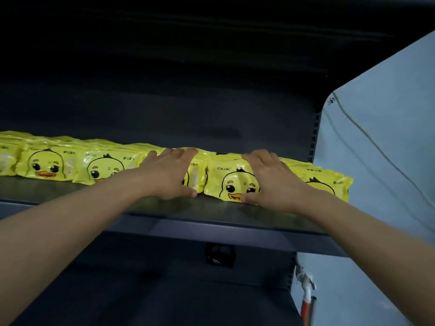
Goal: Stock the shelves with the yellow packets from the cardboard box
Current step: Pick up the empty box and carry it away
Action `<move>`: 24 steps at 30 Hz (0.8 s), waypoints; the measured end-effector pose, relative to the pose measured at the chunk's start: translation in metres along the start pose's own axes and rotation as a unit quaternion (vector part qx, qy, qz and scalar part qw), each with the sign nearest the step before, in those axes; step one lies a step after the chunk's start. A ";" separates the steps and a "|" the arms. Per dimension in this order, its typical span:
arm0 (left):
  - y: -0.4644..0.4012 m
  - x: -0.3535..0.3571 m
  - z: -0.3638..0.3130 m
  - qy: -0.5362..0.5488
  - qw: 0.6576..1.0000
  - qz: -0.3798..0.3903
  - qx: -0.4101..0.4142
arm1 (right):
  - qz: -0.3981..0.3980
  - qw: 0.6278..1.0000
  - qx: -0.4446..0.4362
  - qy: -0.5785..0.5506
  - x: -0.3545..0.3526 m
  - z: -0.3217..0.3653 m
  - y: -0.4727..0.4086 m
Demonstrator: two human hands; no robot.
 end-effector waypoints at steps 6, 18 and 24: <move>0.054 -0.012 -0.011 -0.014 0.998 0.011 -0.053 | 0.001 0.998 -0.051 -0.038 -0.013 0.016 0.037; 0.203 0.026 0.014 0.026 0.968 0.140 -0.205 | 0.107 0.961 -0.214 -0.141 0.018 0.125 0.109; 0.292 0.082 0.058 0.109 0.916 0.220 -0.316 | 0.199 0.925 -0.281 -0.162 0.069 0.194 0.136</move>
Point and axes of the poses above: each hand's wrist, its own y-axis away from the middle knuckle, its own x-axis out of the palm, z = x × y, the point moved 3 cm from there along -y, towards the middle knuckle, and after that the axes turned 8 degrees about y, right-handed, at the moved point
